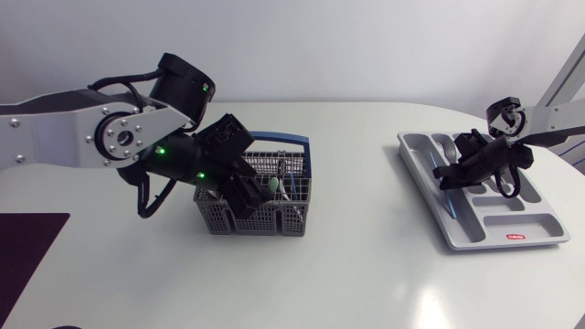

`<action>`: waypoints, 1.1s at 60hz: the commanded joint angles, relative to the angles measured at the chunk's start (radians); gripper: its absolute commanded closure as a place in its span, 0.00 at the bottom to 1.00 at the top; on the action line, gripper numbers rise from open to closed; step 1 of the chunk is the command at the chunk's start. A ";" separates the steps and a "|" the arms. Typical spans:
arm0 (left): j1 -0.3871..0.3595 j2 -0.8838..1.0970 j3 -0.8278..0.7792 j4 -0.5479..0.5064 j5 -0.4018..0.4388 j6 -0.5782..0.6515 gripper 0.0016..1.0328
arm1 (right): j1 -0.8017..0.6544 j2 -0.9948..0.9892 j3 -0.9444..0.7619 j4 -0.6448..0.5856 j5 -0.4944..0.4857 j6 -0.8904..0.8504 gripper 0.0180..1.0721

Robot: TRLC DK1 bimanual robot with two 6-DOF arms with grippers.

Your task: Unload the cutlery basket into the drawer organizer.

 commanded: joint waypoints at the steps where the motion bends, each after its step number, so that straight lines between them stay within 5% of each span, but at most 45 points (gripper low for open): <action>1: -0.009 -0.027 -0.041 0.051 0.026 0.046 0.06 | 0.007 0.027 0.008 -0.009 0.007 0.016 0.59; 6: -0.033 -0.033 -0.067 0.103 0.026 0.066 0.06 | 0.008 0.001 -0.018 0.008 0.004 0.008 0.31; 12: -0.055 -0.042 -0.121 0.235 0.024 0.067 0.06 | 0.019 -0.047 -0.073 0.046 0.001 -0.001 0.16; 26: -0.058 -0.014 -0.146 0.362 0.017 0.064 0.12 | 0.034 -0.157 -0.198 0.112 -0.028 -0.033 0.16; 46: -0.084 0.012 -0.152 0.396 0.017 0.061 0.43 | 0.079 -0.327 -0.359 0.174 -0.056 -0.037 0.16; 57: -0.099 0.032 -0.149 0.405 0.015 0.060 0.47 | 0.111 -0.398 -0.418 0.189 -0.056 -0.035 0.16; 66: -0.099 0.042 -0.143 0.419 0.015 0.060 0.63 | 0.139 -0.458 -0.466 0.209 -0.057 -0.035 0.16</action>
